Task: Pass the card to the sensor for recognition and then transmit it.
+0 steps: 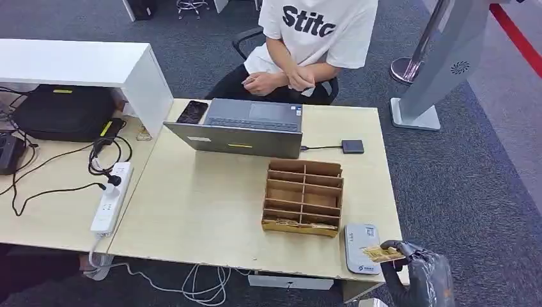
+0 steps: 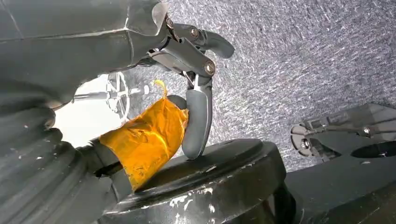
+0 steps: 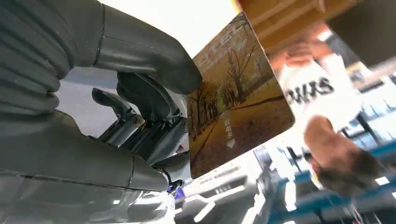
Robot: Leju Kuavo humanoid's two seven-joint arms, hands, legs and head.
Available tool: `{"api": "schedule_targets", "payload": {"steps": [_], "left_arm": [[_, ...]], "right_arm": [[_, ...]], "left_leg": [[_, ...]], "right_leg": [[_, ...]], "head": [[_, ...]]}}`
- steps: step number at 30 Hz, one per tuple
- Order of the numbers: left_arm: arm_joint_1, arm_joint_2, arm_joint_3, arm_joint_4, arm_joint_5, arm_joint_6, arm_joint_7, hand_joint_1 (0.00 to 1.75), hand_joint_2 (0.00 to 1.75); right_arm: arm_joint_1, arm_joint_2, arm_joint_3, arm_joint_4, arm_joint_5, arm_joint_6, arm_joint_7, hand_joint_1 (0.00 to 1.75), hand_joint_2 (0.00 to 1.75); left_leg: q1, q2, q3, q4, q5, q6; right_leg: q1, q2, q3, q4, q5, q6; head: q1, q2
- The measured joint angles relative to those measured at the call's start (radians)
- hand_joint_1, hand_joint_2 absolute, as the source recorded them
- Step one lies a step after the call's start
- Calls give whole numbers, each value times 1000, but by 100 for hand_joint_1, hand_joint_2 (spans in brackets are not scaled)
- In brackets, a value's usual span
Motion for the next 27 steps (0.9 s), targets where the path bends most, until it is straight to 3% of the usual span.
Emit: {"api": "schedule_targets", "payload": {"steps": [4, 9, 20, 27], "left_arm": [[0, -1, 1, 0, -6, 0, 3, 0, 175], [-1, -1, 1, 0, -11, 0, 5, 0, 175], [-1, -1, 1, 0, -15, 0, 5, 0, 175], [-1, -2, 1, 0, -23, 0, 5, 0, 175]], "right_arm": [[-5, -2, 16, 100, -32, 35, 49, 175, 175], [-42, -1, 55, 235, -74, 76, 59, 175, 175], [-67, -1, 79, 314, -77, 79, 59, 175, 175], [-97, 0, 110, 366, -116, 162, 80, 175, 175]], "left_leg": [[0, 0, 0, 0, 0, 0], [0, 0, 0, 0, 0, 0], [0, 0, 0, 0, 0, 0], [0, 0, 0, 0, 0, 0]], "right_leg": [[0, 0, 0, 0, 0, 0], [0, 0, 0, 0, 0, 0], [0, 0, 0, 0, 0, 0], [0, 0, 0, 0, 0, 0]], "head": [[0, 0], [0, 0], [0, 0], [0, 0]]}}
